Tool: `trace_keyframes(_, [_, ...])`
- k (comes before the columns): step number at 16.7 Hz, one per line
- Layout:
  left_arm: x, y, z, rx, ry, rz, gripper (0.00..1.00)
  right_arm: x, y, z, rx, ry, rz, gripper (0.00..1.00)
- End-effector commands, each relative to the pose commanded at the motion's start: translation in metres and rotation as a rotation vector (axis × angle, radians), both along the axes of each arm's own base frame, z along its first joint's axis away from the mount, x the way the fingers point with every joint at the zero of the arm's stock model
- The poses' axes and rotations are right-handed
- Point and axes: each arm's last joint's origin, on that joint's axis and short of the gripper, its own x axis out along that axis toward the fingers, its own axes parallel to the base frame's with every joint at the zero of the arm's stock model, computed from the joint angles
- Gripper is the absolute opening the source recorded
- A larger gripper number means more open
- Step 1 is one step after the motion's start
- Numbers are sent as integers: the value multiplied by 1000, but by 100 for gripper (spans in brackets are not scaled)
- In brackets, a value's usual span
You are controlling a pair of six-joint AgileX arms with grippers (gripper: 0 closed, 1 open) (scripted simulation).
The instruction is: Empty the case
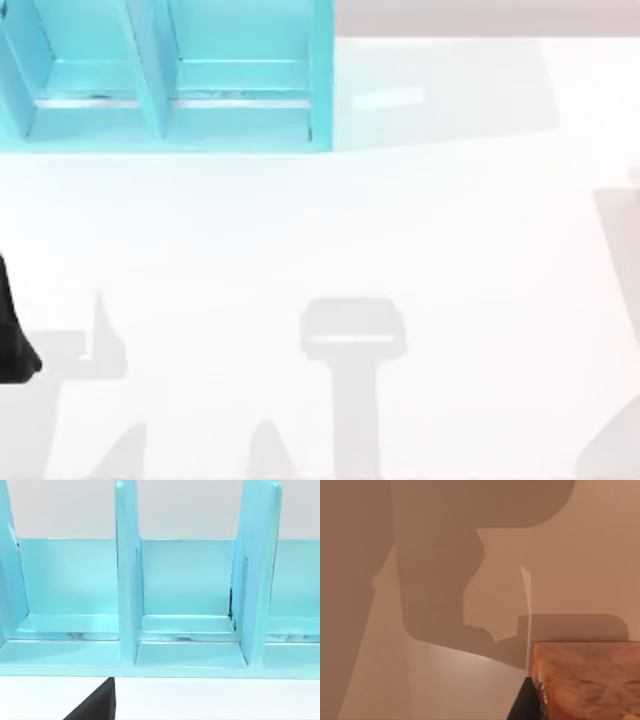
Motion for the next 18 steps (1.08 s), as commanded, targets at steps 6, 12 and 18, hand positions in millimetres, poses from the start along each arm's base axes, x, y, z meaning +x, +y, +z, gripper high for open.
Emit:
trace_keyframes(6, [0, 0, 0, 0, 0, 0, 100, 8, 2, 23, -27, -33, 15, 0])
trace_keyframes(12, [0, 0, 0, 0, 0, 0, 100, 23, 11, 95, -66, -114, 52, 0])
trace_keyframes(18, [0, 0, 0, 0, 0, 0, 100, 6, 7, 129, -41, -44, 21, 0])
